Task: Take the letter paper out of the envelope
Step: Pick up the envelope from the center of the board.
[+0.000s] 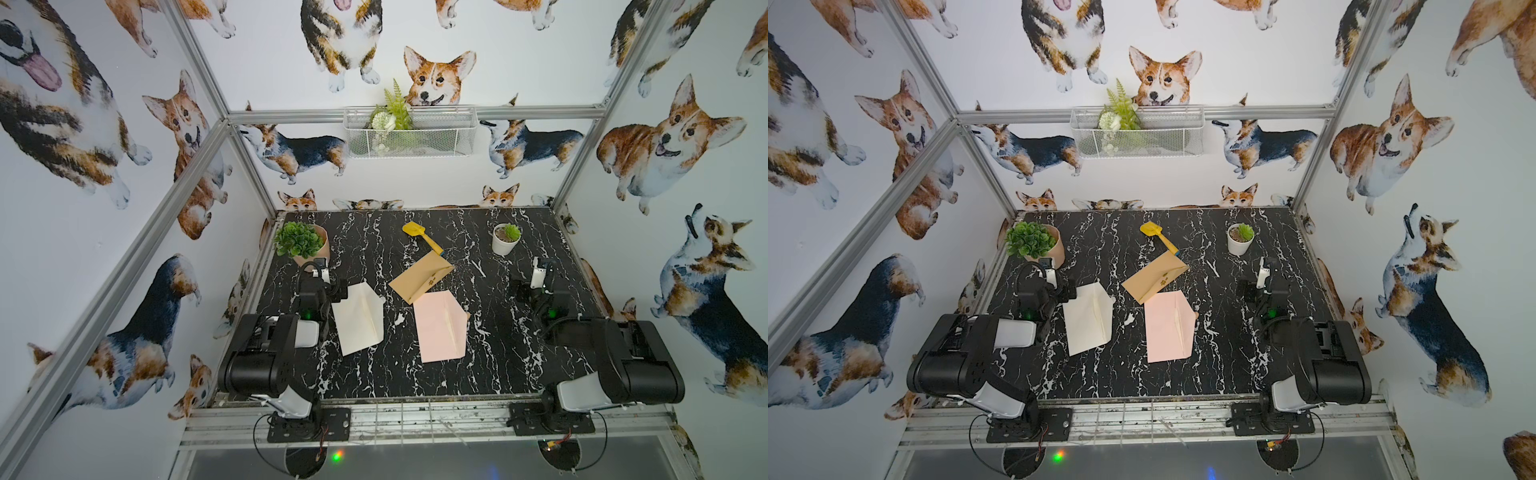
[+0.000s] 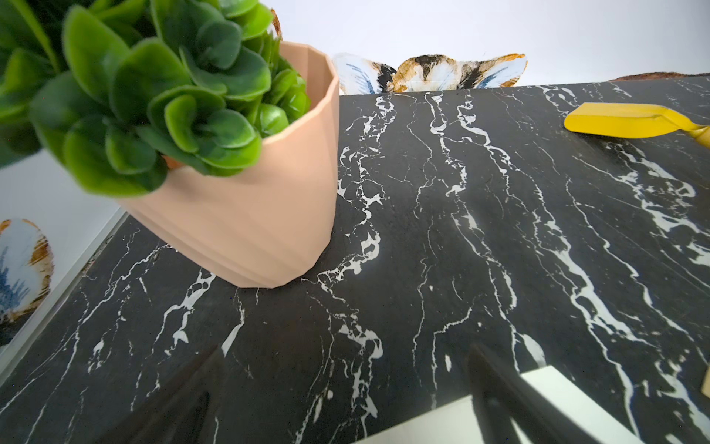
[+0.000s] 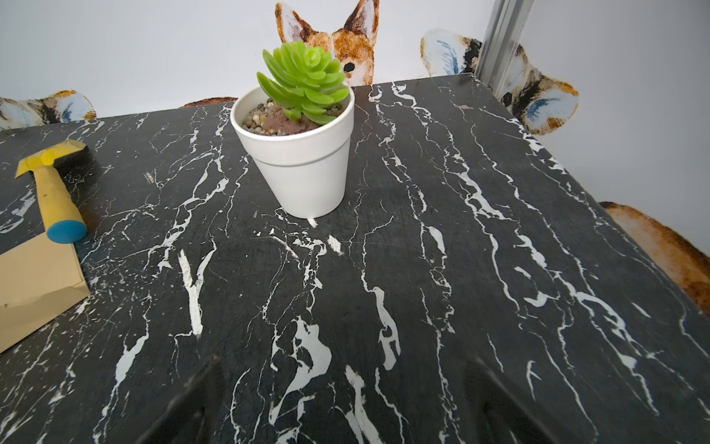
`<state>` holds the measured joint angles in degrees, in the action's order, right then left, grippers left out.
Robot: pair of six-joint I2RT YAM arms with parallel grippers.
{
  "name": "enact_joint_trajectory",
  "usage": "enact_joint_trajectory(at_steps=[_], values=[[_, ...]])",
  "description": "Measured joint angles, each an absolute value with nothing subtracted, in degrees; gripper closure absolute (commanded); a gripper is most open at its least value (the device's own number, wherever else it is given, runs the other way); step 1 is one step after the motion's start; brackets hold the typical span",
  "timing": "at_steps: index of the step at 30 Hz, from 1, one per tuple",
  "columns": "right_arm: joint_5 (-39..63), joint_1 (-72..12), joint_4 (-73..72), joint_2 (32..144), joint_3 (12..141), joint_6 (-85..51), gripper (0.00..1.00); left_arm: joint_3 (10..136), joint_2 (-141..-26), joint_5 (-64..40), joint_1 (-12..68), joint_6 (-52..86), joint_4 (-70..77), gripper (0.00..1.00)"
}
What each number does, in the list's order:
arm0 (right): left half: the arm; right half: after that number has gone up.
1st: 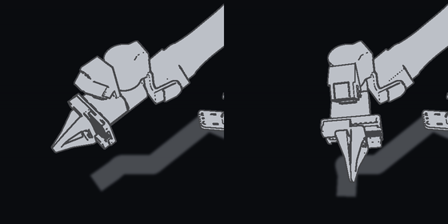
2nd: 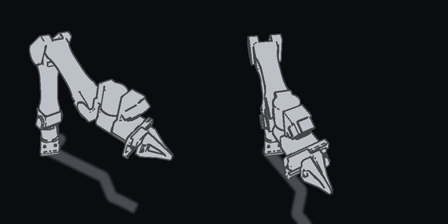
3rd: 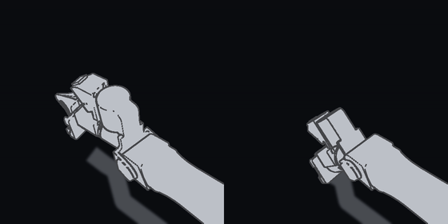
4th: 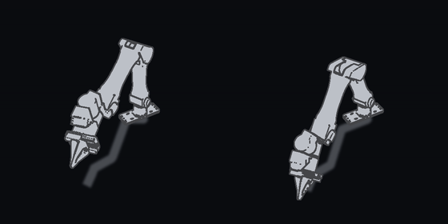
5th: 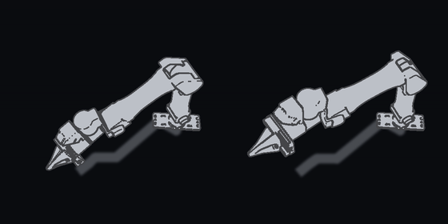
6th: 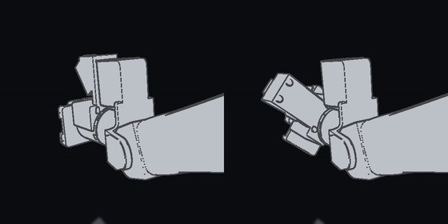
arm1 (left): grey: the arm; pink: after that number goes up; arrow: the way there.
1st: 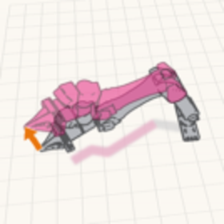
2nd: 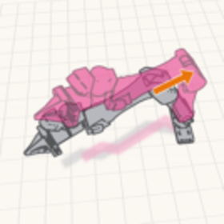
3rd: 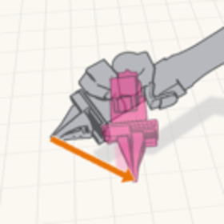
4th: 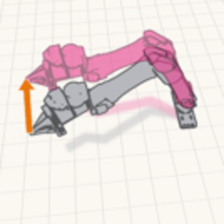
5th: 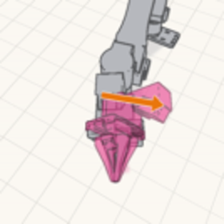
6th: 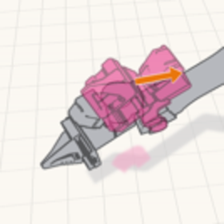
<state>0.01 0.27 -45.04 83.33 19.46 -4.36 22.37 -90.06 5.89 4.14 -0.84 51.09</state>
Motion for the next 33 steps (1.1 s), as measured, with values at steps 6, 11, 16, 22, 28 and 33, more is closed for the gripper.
enact_joint_trajectory(at_steps=[6,11,16,22,28,33], values=[[0.01,0.27,-45.04,83.33,19.46,-4.36,0.0,22.37,-90.06,5.89,4.14,-0.82,51.09,0.0],[0.01,0.27,-45.04,83.33,19.46,-4.36,0.0,22.37,-90.06,5.89,4.14,-0.82,51.09,0.0],[0.01,0.27,-45.04,83.33,19.46,-4.36,0.0,22.37,-90.06,5.89,4.14,-0.84,51.09,0.0],[0.01,0.27,-45.04,83.33,19.46,-4.36,0.0,22.37,-90.06,5.89,4.14,-0.84,51.09,0.0],[0.01,0.27,-45.04,83.33,19.46,-4.36,0.0,22.37,-90.06,5.78,4.08,-0.82,51.07,0.0],[0.01,0.27,-45.04,83.33,19.46,-4.36,0.0,22.37,-90.06,5.08,3.77,-0.82,51.07,0.0]])
